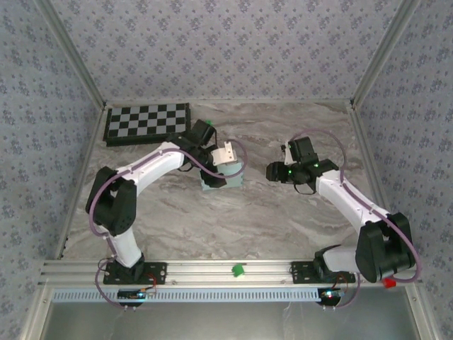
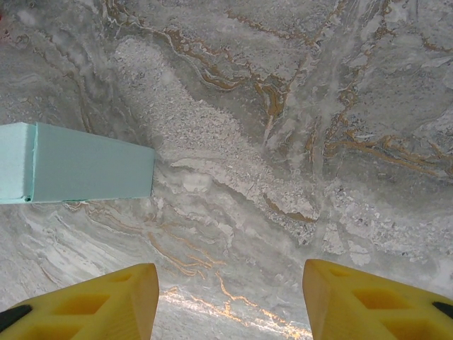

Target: Fold the paper box

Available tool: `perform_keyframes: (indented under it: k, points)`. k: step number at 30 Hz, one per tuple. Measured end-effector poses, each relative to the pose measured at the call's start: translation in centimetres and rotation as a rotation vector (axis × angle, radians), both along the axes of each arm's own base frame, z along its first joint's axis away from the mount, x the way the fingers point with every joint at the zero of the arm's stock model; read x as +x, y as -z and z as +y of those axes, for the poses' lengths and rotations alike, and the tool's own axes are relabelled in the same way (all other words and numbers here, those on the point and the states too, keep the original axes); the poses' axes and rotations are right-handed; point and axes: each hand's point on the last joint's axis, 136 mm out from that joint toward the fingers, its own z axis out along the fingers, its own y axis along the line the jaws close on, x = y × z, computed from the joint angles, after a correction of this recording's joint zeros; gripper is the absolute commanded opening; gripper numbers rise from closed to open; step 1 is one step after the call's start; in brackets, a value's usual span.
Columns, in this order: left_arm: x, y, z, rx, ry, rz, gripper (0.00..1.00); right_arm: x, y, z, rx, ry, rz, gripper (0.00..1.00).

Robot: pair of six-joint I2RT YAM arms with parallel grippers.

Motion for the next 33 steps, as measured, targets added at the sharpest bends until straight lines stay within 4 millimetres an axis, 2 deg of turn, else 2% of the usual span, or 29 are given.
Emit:
perform_keyframes:
  k: [5,8,10,15,17,22,28,33]
  points:
    - [0.4,0.6,-0.2,0.016,0.018,0.001,0.74,0.0,0.2,0.0,0.000,0.001,0.000,0.58]
    - [0.5,1.0,-0.2,0.025,0.020,0.008,0.71,0.0,0.2,-0.1,0.001,0.003,0.000,0.58]
    - [0.5,1.3,-0.2,0.031,0.025,0.013,0.64,0.0,0.2,-0.1,0.003,0.006,0.000,0.58]
    - [0.4,2.5,-0.2,0.051,0.036,0.033,0.54,0.0,0.3,-0.1,0.005,0.009,0.001,0.58]
    - [0.4,2.8,-0.1,0.058,0.036,0.040,0.45,0.0,0.3,-0.1,0.005,0.009,0.002,0.58]
    - [0.6,2.8,-0.1,0.066,0.034,0.033,0.35,0.0,0.3,-0.1,0.005,0.009,0.002,0.58]
    - [1.0,2.5,0.2,0.075,0.016,0.008,0.35,0.0,0.3,-0.1,0.005,0.009,0.002,0.58]
    - [1.8,0.4,0.6,0.070,-0.013,-0.088,0.36,0.1,0.3,-0.2,0.005,0.013,0.002,0.58]
